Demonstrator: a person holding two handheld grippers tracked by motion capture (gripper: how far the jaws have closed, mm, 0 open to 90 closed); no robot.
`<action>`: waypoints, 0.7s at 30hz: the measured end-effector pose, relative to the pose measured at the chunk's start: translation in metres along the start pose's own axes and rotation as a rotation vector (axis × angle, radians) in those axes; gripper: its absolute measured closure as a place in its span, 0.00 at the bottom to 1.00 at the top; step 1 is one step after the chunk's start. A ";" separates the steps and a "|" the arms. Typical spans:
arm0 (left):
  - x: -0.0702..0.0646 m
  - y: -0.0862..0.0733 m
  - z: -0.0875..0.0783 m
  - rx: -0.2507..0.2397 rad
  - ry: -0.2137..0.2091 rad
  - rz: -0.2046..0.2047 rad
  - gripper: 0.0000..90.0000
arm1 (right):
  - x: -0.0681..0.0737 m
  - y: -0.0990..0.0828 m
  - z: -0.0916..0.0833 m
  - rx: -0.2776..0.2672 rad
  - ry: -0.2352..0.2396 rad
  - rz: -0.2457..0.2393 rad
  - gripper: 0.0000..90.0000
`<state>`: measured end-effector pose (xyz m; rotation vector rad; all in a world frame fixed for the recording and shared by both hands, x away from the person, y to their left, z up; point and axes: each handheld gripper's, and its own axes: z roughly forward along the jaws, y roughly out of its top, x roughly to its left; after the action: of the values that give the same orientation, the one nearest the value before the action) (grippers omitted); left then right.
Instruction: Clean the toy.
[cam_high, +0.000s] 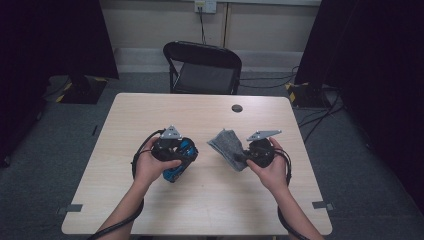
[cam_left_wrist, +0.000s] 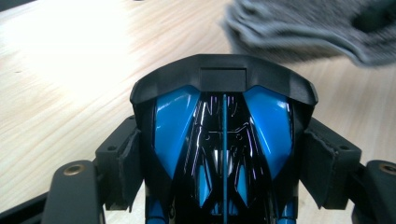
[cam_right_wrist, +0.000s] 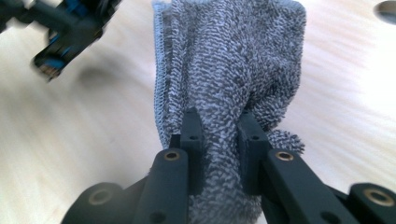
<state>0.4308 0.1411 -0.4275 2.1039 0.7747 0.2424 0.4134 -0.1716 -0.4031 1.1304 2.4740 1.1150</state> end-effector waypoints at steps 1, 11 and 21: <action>-0.001 0.000 0.001 0.001 -0.008 0.002 0.28 | -0.002 0.002 0.001 -0.012 0.001 0.010 0.85; -0.015 0.005 0.007 0.011 -0.045 0.041 0.28 | 0.005 0.036 0.009 -0.038 -0.007 0.003 0.85; -0.025 0.007 0.012 0.024 -0.073 0.064 0.28 | 0.027 0.053 0.027 -0.038 0.066 -0.042 0.85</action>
<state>0.4195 0.1150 -0.4270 2.1507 0.6707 0.1902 0.4369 -0.1146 -0.3805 1.0426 2.5017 1.2011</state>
